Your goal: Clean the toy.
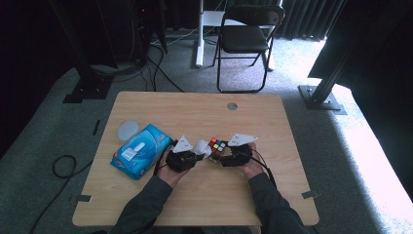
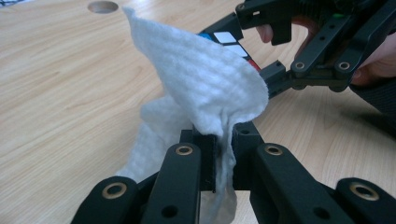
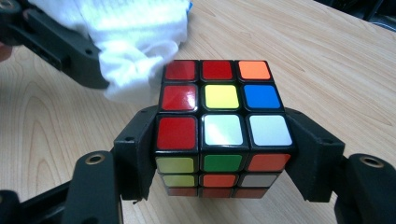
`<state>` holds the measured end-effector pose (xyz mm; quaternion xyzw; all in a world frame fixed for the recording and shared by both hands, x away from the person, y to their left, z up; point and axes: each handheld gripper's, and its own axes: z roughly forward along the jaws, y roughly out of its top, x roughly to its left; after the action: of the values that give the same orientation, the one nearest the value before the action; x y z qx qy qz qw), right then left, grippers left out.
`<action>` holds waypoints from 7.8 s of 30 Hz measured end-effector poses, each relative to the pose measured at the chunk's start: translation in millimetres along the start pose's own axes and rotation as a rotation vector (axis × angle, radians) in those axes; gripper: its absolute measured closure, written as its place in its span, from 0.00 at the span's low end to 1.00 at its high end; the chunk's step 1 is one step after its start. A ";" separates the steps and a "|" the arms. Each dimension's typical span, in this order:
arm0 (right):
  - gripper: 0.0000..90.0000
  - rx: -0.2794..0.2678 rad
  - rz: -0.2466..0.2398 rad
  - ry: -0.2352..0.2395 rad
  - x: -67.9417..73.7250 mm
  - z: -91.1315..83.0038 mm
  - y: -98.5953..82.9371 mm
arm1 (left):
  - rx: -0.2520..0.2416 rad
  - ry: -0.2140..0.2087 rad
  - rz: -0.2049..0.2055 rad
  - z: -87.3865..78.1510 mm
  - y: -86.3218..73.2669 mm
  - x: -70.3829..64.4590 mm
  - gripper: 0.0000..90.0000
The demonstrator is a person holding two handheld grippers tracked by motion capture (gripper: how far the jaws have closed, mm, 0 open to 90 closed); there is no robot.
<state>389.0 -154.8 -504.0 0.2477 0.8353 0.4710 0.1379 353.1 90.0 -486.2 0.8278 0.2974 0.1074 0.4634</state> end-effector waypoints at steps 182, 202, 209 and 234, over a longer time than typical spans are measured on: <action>0.37 0.075 0.076 -0.106 -20.5 3.4 -27.4 | 0.102 0.131 -0.110 -7.9 -51.9 35.2 0.85; 0.29 -0.007 0.089 -0.094 -19.8 -9.1 -18.5 | 0.061 0.184 -0.129 -22.1 -50.6 37.5 0.56; 0.30 -0.053 0.098 -0.107 -23.1 -19.3 -13.2 | 0.062 0.206 -0.124 -29.3 -51.4 37.9 0.54; 0.30 -0.104 0.192 -0.206 -50.1 -44.0 -25.5 | 0.157 0.334 -0.103 -35.1 -55.1 38.6 0.34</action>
<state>403.4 -224.7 -503.2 0.3660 0.7636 0.4969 0.1899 346.4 159.2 -516.6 0.8158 0.4197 0.1957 0.3464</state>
